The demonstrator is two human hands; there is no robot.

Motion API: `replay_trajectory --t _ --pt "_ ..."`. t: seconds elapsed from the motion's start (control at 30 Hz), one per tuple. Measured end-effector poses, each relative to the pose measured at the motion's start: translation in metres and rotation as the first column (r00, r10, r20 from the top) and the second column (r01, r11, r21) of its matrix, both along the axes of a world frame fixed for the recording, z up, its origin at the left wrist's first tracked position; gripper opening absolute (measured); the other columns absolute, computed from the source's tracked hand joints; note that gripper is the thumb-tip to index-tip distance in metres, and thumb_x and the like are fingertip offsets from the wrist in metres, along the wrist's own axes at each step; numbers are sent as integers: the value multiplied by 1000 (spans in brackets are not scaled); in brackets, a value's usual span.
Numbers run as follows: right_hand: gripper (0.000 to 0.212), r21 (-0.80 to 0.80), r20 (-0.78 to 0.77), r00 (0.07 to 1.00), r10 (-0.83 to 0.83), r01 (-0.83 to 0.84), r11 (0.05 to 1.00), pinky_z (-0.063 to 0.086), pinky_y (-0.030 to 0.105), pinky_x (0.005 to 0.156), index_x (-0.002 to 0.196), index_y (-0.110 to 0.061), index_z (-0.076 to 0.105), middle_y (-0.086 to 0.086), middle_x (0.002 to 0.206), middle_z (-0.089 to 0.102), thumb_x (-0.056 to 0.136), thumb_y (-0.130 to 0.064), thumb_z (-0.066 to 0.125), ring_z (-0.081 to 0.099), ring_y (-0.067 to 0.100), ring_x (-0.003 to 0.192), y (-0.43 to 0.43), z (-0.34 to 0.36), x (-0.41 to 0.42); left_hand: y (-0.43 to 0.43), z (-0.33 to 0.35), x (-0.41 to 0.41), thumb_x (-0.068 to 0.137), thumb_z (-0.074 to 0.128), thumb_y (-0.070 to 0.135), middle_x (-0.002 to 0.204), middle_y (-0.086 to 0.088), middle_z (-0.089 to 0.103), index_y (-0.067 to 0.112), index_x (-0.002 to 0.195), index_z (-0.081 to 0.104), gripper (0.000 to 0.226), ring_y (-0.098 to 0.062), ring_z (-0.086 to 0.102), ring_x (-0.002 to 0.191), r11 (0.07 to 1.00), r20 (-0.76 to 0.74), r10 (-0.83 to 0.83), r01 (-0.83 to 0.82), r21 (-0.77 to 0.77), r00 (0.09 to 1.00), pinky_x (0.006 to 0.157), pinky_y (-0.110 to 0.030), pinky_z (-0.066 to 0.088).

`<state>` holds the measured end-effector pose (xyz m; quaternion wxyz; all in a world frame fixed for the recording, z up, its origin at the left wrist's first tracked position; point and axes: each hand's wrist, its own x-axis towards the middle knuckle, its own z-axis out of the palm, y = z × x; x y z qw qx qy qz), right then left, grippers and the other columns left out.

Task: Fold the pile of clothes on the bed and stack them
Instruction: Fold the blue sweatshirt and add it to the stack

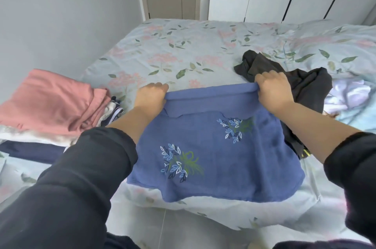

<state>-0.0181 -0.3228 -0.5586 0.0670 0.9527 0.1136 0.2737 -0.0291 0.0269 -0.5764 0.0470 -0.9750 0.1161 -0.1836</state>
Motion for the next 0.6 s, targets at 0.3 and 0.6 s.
replay_trajectory --t 0.3,0.6 --pt "17 -123 74 922 380 -369 921 27 38 62 65 -4 54 14 64 49 63 -2 37 52 32 61 -20 -45 -94 16 -37 -87 61 60 -3 61 -15 55 2 64 57 7 -31 57 53 907 120 -412 420 -44 903 44 -31 43" --pt "34 -176 -381 872 308 -396 901 40 35 52 58 -10 50 7 56 50 39 12 68 53 28 56 -8 -67 -150 8 -50 -135 36 82 -6 51 -5 51 9 53 55 36 -22 53 42 838 -145 -522 537 95 841 37 -21 39"
